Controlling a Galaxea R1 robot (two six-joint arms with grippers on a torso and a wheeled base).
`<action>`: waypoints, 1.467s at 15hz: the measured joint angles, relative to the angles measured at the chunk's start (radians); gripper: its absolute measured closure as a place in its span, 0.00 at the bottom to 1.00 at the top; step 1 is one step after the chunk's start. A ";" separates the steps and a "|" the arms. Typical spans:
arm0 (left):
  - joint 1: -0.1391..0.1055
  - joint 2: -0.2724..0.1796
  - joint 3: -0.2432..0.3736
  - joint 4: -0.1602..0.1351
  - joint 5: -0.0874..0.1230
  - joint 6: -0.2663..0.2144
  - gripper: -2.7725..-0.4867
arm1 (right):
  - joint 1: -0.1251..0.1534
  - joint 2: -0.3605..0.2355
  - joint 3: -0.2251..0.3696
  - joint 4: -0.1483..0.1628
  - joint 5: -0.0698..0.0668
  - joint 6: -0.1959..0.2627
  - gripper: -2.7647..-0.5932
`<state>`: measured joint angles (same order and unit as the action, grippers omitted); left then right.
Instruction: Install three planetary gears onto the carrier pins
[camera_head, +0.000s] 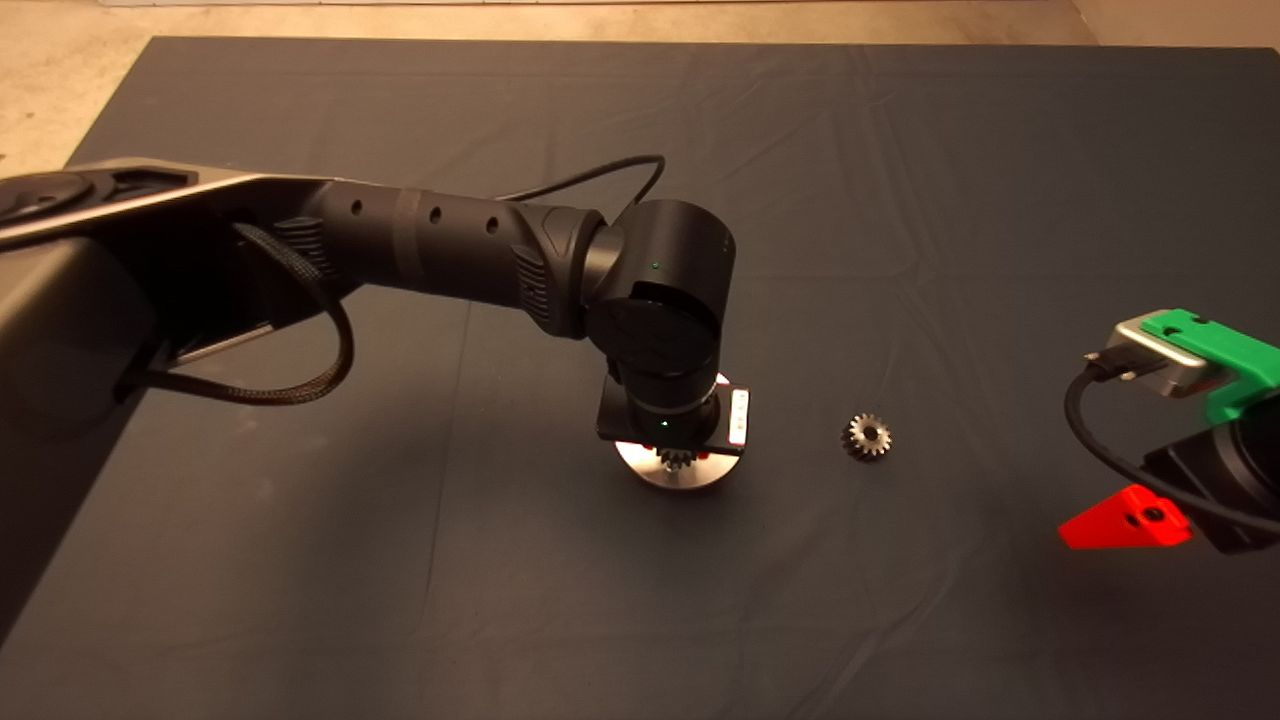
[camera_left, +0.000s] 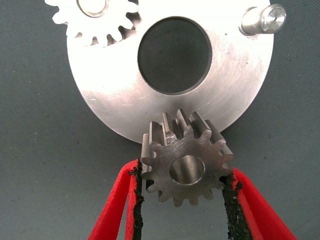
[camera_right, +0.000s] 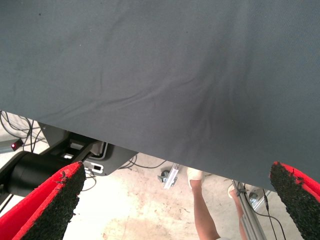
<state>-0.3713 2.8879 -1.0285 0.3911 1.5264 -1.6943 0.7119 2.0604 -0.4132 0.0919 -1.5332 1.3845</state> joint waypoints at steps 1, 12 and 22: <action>0.000 -0.007 0.007 0.003 0.000 0.000 0.83 | 0.000 0.000 0.000 0.000 0.000 0.000 0.01; 0.025 -0.026 0.047 0.031 0.000 -0.016 0.83 | 0.000 0.000 0.000 0.000 0.000 0.000 0.01; 0.047 -0.023 0.048 0.053 0.000 -0.018 0.83 | 0.000 0.000 0.000 0.000 0.000 0.000 0.01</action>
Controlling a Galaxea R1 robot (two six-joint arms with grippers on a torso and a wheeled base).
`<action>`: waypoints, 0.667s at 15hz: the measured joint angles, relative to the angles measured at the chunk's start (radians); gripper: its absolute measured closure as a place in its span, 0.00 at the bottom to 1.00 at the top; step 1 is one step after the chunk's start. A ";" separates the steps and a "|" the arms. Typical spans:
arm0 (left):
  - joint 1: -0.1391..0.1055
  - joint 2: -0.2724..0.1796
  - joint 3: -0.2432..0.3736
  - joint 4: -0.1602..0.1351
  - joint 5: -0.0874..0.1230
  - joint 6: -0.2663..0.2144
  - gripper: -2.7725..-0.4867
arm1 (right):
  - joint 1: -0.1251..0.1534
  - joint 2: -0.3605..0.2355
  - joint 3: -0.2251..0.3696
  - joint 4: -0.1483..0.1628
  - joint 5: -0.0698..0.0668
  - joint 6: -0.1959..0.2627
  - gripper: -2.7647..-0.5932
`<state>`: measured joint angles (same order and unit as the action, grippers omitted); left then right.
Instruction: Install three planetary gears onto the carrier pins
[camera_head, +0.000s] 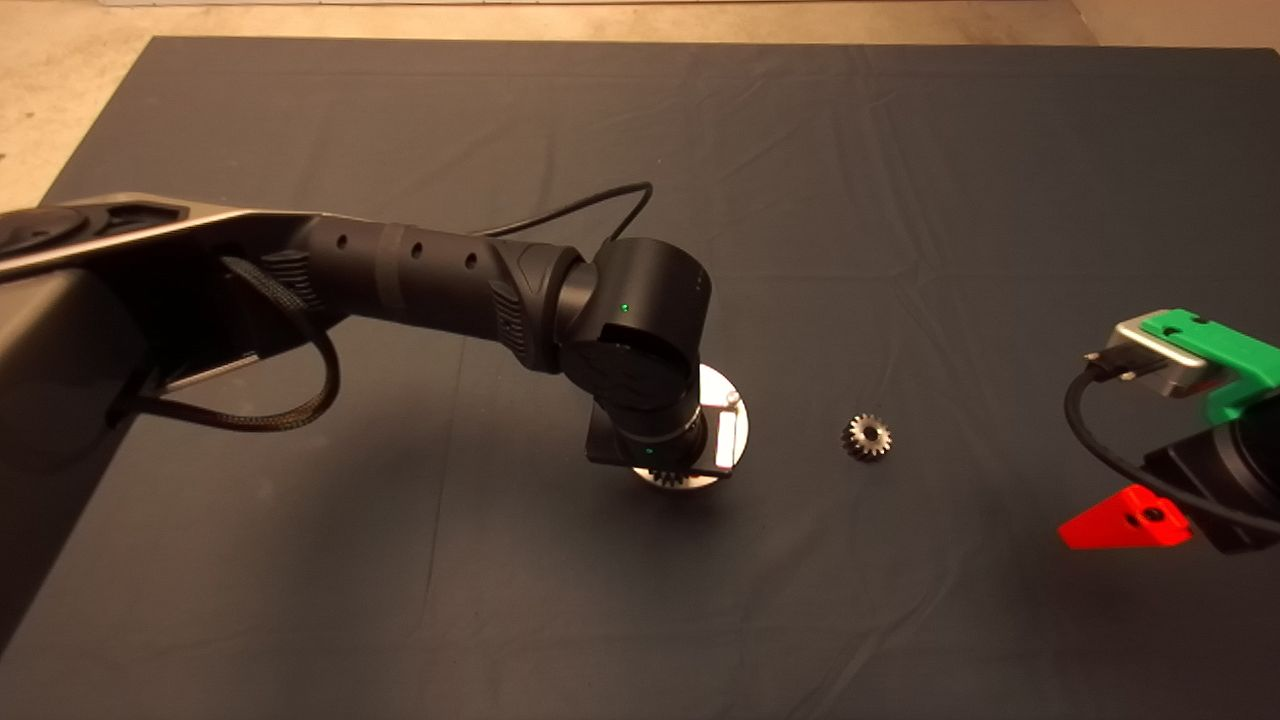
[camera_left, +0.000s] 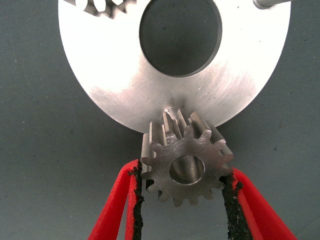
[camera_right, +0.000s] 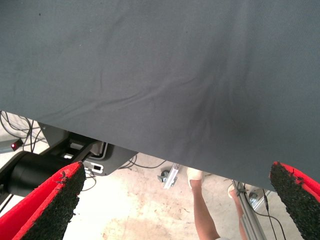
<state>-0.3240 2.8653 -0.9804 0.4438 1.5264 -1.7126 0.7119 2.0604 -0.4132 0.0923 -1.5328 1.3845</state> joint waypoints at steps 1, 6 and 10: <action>0.000 0.000 0.000 0.002 0.000 0.000 0.83 | 0.000 0.000 0.000 0.000 0.000 0.000 0.01; 0.009 0.000 0.000 0.011 0.000 0.000 0.83 | 0.000 0.000 0.000 0.000 0.000 0.000 0.01; 0.009 0.000 0.000 0.017 0.000 0.000 0.83 | 0.000 0.000 0.000 0.000 0.000 0.000 0.01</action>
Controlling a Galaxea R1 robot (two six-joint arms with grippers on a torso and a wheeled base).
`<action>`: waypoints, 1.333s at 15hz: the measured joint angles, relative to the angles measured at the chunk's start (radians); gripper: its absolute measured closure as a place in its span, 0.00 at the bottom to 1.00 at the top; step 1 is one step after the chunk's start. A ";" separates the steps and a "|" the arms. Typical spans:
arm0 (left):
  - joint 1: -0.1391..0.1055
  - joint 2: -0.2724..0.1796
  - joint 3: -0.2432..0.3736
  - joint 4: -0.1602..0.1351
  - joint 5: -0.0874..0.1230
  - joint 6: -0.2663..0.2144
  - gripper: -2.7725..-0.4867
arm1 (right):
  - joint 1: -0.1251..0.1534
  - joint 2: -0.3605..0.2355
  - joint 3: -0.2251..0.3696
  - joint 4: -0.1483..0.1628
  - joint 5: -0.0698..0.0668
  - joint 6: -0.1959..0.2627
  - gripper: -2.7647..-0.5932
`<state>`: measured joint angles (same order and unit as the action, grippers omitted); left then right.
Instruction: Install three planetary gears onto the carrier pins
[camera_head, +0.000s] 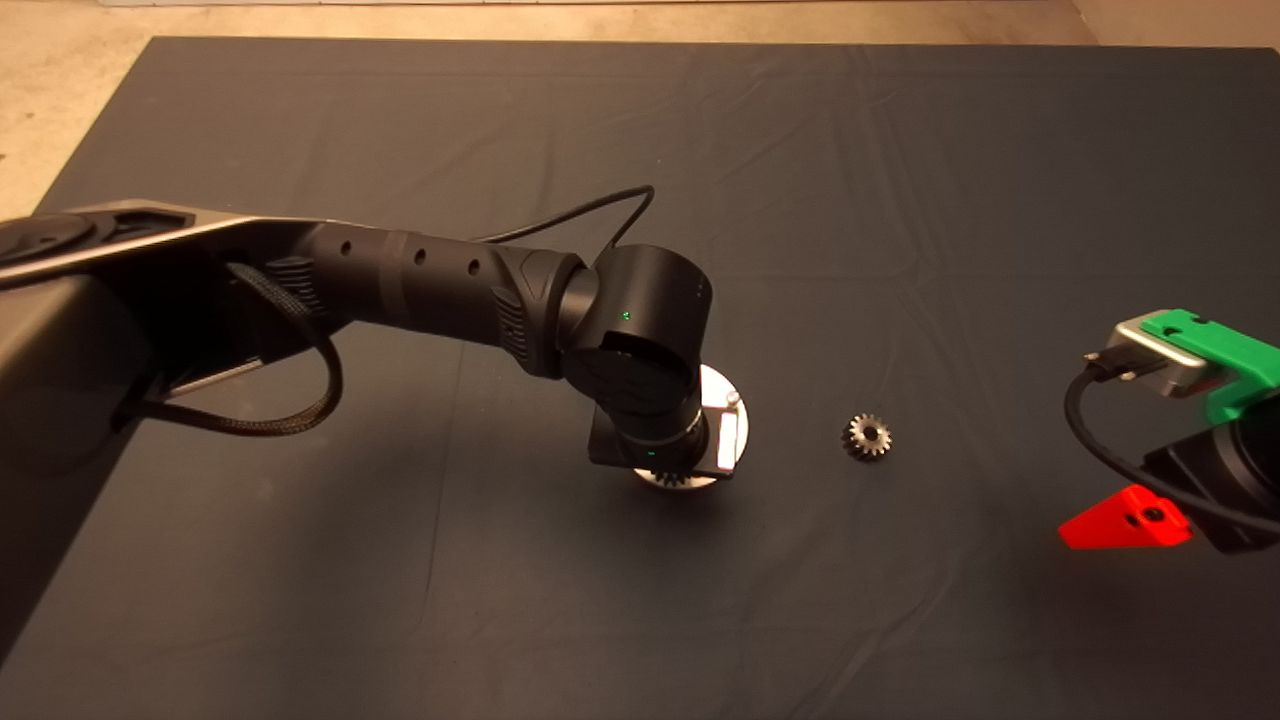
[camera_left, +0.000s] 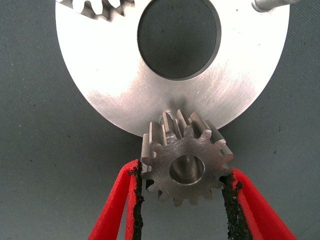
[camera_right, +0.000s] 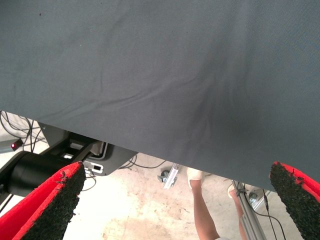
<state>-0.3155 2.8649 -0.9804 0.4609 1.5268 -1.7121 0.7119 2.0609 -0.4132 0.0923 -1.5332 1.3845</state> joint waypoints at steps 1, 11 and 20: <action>0.000 0.000 0.000 0.001 0.000 0.000 0.83 | 0.000 0.000 0.000 0.000 0.000 0.000 0.01; 0.002 0.000 0.000 0.012 0.000 0.000 0.83 | 0.000 0.000 0.000 0.000 0.000 0.000 0.01; 0.014 0.000 0.000 0.016 0.000 0.001 0.83 | 0.000 0.000 0.000 0.000 0.000 0.000 0.01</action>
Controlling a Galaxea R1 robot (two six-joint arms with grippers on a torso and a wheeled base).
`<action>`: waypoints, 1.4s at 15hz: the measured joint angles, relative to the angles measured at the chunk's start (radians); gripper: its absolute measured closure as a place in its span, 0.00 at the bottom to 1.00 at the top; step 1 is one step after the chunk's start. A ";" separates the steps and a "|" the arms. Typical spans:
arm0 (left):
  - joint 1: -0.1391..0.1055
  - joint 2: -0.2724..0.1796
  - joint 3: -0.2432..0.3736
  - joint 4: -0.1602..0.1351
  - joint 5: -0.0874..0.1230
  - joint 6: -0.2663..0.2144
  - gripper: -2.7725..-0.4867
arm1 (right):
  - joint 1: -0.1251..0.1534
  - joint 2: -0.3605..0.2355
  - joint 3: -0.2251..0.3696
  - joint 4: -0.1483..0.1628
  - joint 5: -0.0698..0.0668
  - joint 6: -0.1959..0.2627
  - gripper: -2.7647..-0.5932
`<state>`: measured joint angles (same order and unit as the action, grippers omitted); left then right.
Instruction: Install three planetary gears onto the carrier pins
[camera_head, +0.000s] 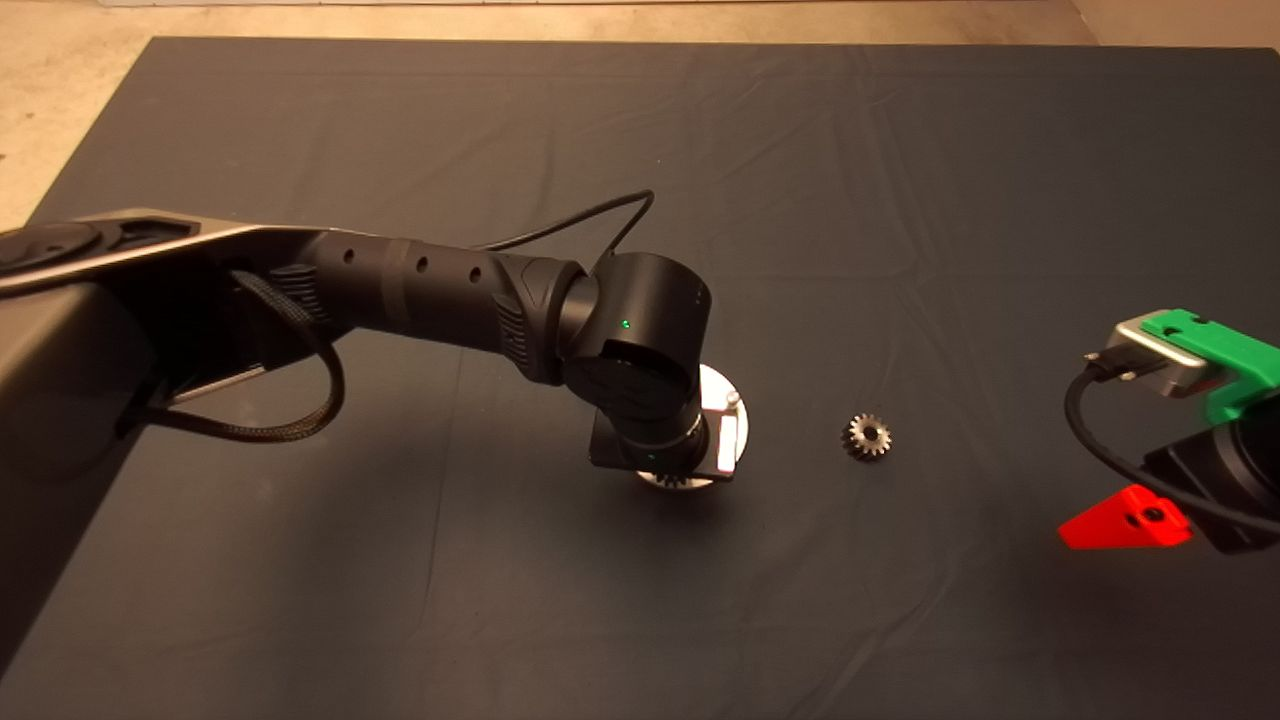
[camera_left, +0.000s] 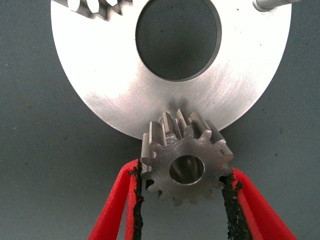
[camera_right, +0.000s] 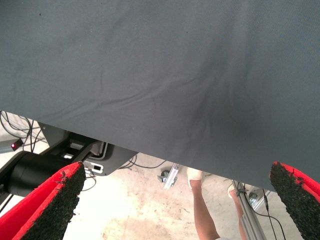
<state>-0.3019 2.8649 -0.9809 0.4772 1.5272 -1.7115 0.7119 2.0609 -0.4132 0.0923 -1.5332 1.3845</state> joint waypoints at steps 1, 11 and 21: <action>0.000 0.000 0.000 0.000 0.000 0.000 0.83 | 0.000 0.000 0.000 0.000 0.000 0.000 0.01; 0.011 -0.001 -0.009 0.013 0.001 0.020 0.83 | 0.000 0.000 0.000 0.000 0.000 0.000 0.01; 0.011 -0.001 -0.020 0.013 -0.004 0.049 0.81 | 0.000 0.000 0.000 0.000 0.000 0.000 0.01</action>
<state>-0.2909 2.8643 -1.0011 0.4902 1.5234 -1.6621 0.7119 2.0611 -0.4132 0.0923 -1.5332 1.3845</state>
